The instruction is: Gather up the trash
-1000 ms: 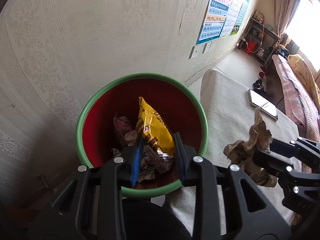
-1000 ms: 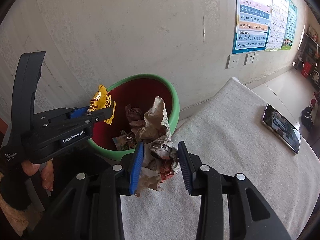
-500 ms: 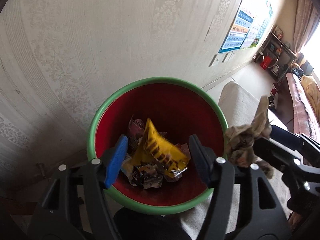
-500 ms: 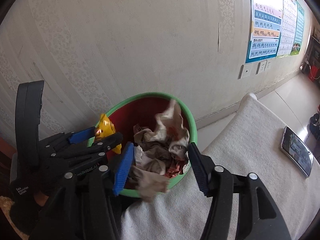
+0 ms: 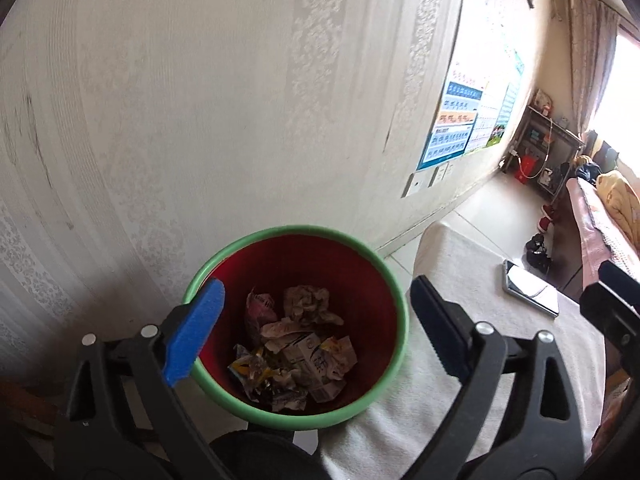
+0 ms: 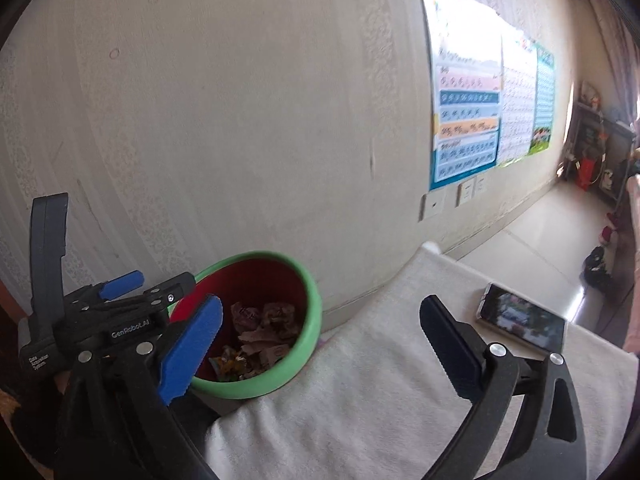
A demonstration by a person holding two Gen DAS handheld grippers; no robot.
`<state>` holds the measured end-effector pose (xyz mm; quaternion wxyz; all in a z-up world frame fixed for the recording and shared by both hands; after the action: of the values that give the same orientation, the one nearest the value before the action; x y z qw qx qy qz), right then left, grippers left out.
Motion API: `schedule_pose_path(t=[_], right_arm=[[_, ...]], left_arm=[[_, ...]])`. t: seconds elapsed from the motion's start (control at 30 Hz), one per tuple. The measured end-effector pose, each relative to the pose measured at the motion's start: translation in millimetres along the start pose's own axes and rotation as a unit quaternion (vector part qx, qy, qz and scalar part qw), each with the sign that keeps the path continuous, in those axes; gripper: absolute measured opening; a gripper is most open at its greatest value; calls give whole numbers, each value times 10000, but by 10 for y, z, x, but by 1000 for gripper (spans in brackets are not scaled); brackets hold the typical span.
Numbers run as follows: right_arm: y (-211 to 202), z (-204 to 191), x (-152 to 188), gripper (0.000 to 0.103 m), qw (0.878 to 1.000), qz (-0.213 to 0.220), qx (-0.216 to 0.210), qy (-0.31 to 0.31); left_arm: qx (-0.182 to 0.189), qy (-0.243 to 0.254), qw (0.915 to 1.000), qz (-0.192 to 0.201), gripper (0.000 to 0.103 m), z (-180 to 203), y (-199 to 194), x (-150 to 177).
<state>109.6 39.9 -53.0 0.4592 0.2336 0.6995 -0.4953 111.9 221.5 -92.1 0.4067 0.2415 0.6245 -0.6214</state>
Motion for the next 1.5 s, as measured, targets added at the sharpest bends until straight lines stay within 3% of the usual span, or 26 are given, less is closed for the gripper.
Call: schedule_pose_path(t=[0.1,0.2,0.3,0.4,0.47,0.6,0.97,1.5], right_arm=[[-341,171,-59,96,9967,644,494,-32],[-517,342,-72,96,9930,778,878,-115],[-671,528,-121,96,9912,849,1019,-38],[-828,763,-164,96,9884,883,1217,232],[-916,911,-182,96,9864,896,1309,433],[-1062,1065,-205,96,9832,997,1391,638],[-1231,908,-343,96,9844,1229,1060,678],[-1208,827,-327,96,9854,1196,1016,659]], left_arm=[[-89,-99,9976,681,97,260,-261,-136],[-132,-303,9924,1183,97,470,-474,-243],[46,-252,9923,1209,97,676,-594,-304],[-45,49,9915,1302,97,796,-690,-351],[-33,226,9933,1133,97,864,-685,-328],[-61,333,9929,1136,97,959,-706,-309],[-92,404,9920,1194,97,966,-775,-283],[-56,401,9917,1222,97,980,-840,-301]])
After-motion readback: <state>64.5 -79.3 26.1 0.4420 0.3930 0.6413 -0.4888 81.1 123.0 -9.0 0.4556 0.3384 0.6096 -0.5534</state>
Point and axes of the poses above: each gripper's, at about its wrist camera, not at the fingertips, and y roughly the way its jaws point, z to its right, x to its underside, the point moved 8 cm from there along y, roughly the way its jaws point, and after that the axes turned 3 degrees about z, right-handed, at the moved point
